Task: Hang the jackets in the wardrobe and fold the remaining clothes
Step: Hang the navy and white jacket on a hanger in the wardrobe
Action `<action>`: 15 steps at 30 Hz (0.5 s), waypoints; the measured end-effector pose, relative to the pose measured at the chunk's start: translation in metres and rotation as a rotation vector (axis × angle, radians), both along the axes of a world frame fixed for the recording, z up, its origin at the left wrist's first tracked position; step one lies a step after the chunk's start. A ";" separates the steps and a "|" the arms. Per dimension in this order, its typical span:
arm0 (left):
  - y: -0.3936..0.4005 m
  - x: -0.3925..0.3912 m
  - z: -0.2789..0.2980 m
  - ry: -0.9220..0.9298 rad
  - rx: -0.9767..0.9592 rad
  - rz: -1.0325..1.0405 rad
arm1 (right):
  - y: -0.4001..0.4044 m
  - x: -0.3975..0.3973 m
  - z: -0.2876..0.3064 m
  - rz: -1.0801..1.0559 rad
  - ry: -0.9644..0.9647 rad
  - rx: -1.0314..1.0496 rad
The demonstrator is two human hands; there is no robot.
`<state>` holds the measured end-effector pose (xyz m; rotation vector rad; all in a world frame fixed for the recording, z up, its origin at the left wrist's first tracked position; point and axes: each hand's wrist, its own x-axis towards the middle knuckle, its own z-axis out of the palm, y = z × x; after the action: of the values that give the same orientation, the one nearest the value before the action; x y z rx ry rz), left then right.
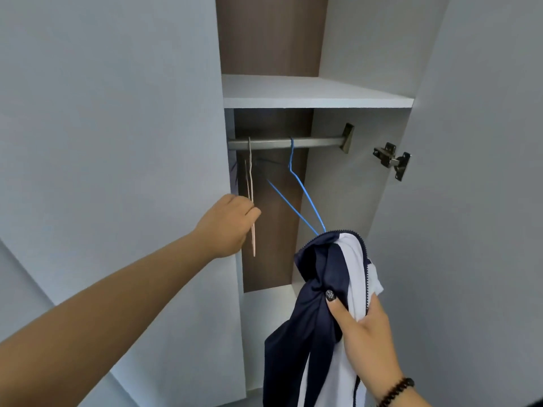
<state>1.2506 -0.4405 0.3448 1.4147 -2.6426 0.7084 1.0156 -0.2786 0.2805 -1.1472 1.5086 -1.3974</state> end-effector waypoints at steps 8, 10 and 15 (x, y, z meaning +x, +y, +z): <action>-0.019 0.003 -0.012 -0.616 -0.131 0.161 | 0.005 0.038 -0.005 -0.001 0.014 0.014; -0.012 0.001 -0.017 -0.685 -0.161 0.169 | 0.009 0.042 -0.006 -0.018 -0.009 0.006; 0.005 -0.002 -0.017 -0.699 -0.171 0.177 | 0.022 0.047 -0.007 -0.032 -0.038 0.012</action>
<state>1.2482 -0.4352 0.3274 1.5806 -2.8189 1.6710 1.0624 -0.2570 0.2739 -1.0879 1.5126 -1.4216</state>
